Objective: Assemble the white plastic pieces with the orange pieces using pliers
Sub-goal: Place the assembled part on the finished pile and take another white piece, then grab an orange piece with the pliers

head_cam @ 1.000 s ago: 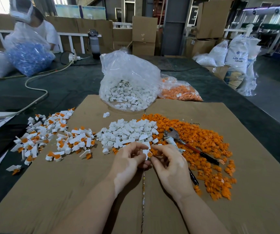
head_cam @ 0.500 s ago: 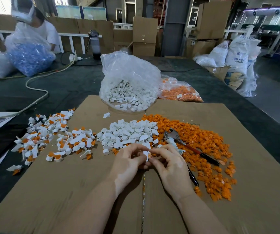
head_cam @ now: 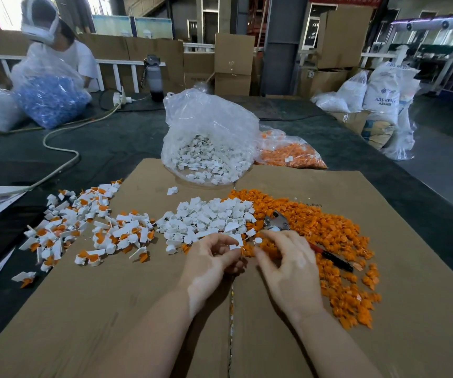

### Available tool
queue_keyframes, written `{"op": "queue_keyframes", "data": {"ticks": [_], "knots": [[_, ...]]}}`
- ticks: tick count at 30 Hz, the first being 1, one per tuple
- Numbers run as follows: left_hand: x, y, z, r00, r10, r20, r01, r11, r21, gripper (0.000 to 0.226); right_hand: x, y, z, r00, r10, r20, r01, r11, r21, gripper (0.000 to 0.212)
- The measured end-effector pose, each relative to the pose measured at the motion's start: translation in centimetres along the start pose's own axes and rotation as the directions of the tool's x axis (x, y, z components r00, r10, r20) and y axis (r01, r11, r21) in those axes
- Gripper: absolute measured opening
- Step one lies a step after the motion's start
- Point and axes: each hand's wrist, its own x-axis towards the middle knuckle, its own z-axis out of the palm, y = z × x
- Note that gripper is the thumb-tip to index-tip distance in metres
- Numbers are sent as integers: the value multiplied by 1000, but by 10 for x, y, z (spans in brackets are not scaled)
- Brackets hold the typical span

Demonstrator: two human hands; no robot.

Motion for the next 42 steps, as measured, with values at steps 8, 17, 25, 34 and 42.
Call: {"op": "queue_keyframes", "data": {"ticks": [8,17,25,34,42], "knots": [[5,0,3,999,-29,-40,30,999,34,13,31,17,-22,808,521,276,-276,748,-603,43],[9,9,1,991,-113,-72,107,991,-83,11,40,12,-32,870,393,297,-137,773,-620,41],[23,25,-3,985,-120,-124,94,976,-196,9,46,-17,-44,671,296,680,-427,904,28,32],[28,24,-11,966,-159,-204,122,975,-186,8,42,-27,-45,478,232,847,-645,748,159,24],[27,24,-8,958,-191,-213,130,954,-270,8,42,-31,-41,475,252,843,-613,782,112,15]]}}
